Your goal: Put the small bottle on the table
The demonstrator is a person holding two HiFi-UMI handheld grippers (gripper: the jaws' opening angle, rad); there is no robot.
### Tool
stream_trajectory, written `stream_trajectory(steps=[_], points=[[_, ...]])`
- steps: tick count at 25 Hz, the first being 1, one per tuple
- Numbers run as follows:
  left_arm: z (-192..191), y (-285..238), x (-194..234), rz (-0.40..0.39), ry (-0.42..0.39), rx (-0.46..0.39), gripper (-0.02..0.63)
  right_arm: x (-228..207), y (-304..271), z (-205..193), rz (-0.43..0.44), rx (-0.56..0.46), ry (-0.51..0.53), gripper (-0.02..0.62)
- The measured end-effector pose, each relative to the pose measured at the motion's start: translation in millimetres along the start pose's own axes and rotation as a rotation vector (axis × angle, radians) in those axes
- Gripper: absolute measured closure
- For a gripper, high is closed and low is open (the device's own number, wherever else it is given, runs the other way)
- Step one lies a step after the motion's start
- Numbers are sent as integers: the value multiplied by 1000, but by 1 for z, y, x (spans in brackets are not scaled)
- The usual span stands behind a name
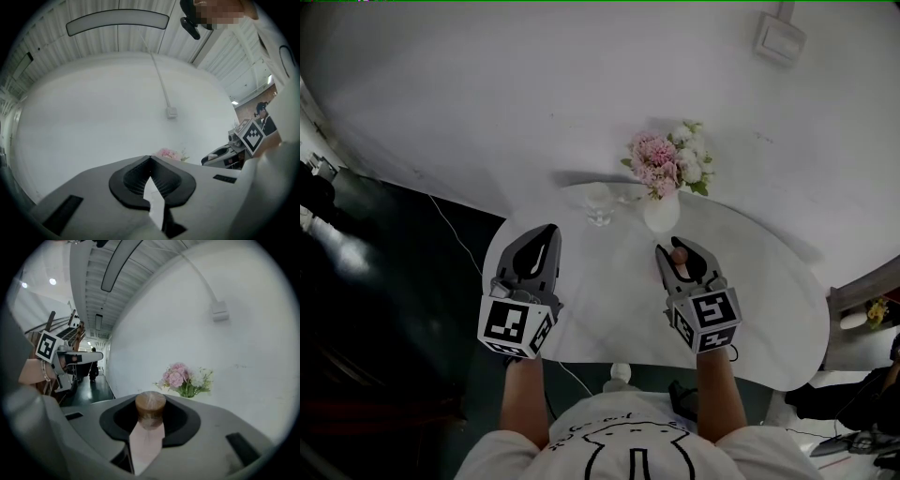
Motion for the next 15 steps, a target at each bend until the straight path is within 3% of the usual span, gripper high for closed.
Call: stream_trajectory(steps=[15], points=[[-28, -10, -2, 0, 20, 70, 603, 8, -39, -58, 57, 115, -15, 480]])
Point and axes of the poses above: the fingertips, and each gripper's own axes: y backward along the fingers, x to its left, z out of its top, the point moved 10 cm from there along y, backward along the fingers, and after that the axes turned 3 degrees about y, right-handed, at the moved point
